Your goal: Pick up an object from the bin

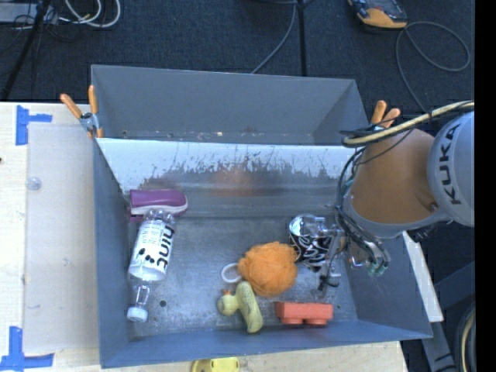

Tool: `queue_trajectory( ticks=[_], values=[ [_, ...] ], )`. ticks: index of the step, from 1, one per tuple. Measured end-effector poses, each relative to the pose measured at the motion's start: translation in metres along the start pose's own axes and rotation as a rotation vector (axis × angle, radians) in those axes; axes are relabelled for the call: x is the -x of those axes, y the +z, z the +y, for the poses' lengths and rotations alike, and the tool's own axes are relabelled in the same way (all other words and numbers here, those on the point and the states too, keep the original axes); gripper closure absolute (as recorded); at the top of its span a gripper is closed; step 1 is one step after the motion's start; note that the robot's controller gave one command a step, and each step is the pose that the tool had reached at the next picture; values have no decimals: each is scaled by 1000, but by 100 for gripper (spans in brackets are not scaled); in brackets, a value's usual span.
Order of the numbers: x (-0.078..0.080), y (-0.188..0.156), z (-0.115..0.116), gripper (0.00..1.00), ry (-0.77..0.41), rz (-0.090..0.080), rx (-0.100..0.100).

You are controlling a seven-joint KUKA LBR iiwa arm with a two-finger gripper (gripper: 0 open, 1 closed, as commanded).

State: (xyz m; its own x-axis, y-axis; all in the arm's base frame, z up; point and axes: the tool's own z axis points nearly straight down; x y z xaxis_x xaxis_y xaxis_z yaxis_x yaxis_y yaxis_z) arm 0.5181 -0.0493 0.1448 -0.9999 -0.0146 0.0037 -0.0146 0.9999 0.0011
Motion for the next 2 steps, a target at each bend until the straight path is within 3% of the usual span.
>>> queue_trajectory(
  ticks=[1, 2],
  values=[
    [5, 32, 19, 0, 40, -2, 0],
    [18, 51, 22, 0, 97, -6, 0]
  ],
)
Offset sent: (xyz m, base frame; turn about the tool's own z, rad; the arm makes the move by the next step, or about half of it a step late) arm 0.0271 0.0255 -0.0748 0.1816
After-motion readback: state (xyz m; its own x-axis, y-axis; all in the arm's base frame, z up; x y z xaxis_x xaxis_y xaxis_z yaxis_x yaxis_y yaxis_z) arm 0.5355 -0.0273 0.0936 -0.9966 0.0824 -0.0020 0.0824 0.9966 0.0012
